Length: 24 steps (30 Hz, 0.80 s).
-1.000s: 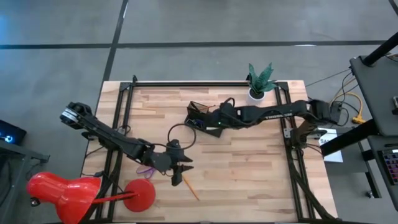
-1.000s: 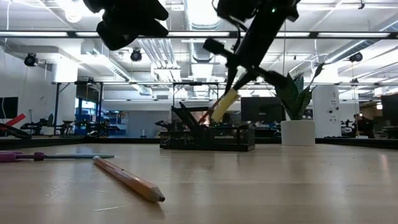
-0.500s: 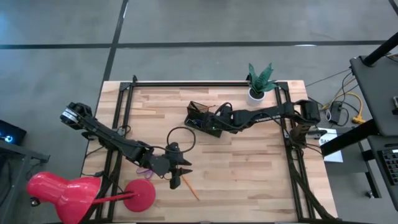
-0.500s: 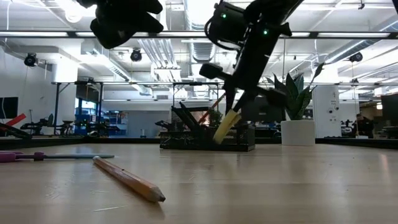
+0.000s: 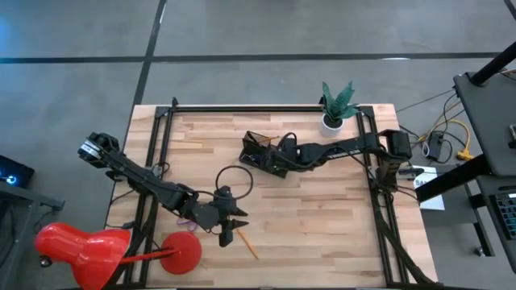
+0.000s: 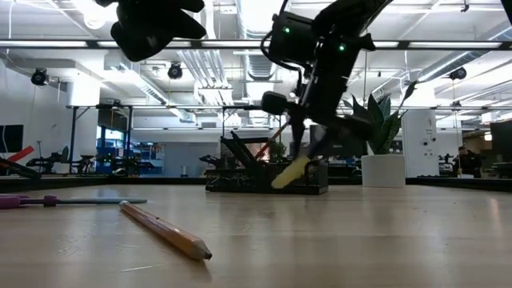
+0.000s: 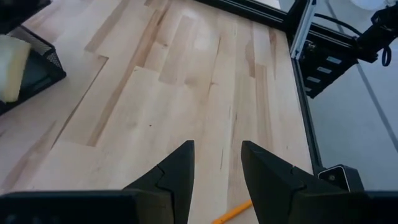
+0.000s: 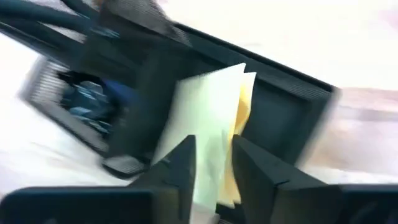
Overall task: Pick and place office supplies into organizer
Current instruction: Put the sticky note into the desk organizer, then put the pencil into the desk organizer
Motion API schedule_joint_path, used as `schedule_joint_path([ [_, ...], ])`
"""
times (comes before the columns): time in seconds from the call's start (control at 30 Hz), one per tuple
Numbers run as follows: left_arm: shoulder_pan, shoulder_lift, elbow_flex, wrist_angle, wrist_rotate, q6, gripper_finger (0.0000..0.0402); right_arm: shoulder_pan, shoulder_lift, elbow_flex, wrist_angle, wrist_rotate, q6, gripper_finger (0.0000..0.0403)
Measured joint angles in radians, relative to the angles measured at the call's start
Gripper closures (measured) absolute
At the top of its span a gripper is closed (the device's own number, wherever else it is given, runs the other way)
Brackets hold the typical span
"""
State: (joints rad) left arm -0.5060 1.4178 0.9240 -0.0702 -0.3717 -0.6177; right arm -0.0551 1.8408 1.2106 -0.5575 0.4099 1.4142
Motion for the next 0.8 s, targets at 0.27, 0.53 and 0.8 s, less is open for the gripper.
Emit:
schedule_joint_path([
  [0.27,-0.008,0.000,-0.005,0.000,0.000,-0.007,0.0284,0.021,-0.021,0.002,-0.173,-0.080,-0.112,0.0250],
  [0.53,-0.041,0.000,-0.059,0.000,0.000,-0.088,0.0284,0.184,-0.085,0.078,-0.166,-0.100,-0.768,0.0227],
  [0.8,-0.132,0.000,-0.140,-0.017,0.001,-0.207,0.0284,0.428,-0.056,0.147,-0.097,-0.218,-1.276,0.0230],
])
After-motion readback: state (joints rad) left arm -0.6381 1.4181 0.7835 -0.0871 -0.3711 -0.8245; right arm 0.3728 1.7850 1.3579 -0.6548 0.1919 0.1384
